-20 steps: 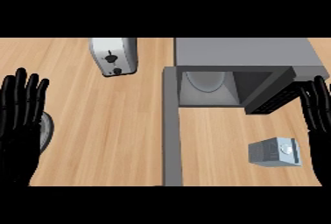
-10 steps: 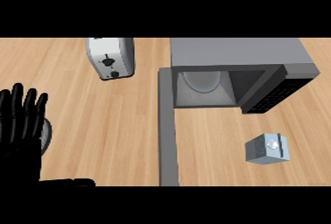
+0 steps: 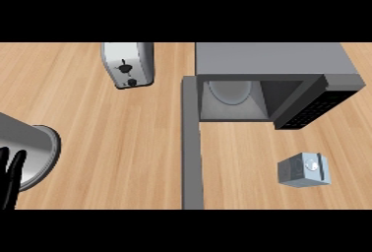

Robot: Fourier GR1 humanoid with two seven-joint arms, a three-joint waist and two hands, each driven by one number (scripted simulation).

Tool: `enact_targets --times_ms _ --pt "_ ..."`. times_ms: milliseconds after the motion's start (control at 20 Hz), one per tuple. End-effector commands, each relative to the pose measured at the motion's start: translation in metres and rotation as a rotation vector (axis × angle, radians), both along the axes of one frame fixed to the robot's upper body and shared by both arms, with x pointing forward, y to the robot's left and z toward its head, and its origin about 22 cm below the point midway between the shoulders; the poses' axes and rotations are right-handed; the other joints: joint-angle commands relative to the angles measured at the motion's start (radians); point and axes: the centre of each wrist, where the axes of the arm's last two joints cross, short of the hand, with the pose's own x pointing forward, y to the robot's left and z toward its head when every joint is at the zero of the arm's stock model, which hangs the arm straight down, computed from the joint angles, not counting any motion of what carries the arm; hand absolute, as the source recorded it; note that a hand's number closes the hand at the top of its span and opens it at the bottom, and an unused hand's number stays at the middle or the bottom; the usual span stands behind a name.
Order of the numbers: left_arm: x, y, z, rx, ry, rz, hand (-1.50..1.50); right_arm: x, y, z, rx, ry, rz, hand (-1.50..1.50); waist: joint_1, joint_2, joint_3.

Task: Pick up the milk, place it into the microwave and close the microwave

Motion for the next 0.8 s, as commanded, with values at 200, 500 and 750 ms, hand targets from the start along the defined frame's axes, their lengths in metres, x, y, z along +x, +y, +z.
enact_targets --times_ms 200,500,750 --pt "-0.032 0.022 -0.005 0.011 0.000 0.012 -1.50 -0.022 -0.004 -0.026 -0.032 -0.006 -0.035 -1.50 0.005 0.002 0.000" --pt "-0.047 0.026 -0.019 0.003 0.000 -0.006 -1.50 0.007 0.001 -0.040 -0.058 0.048 -0.078 -1.50 0.010 0.004 0.000" --pt "-0.073 0.033 -0.016 0.013 0.012 0.014 -1.50 0.030 0.006 -0.052 -0.102 0.046 -0.092 -1.50 0.018 0.003 0.000"
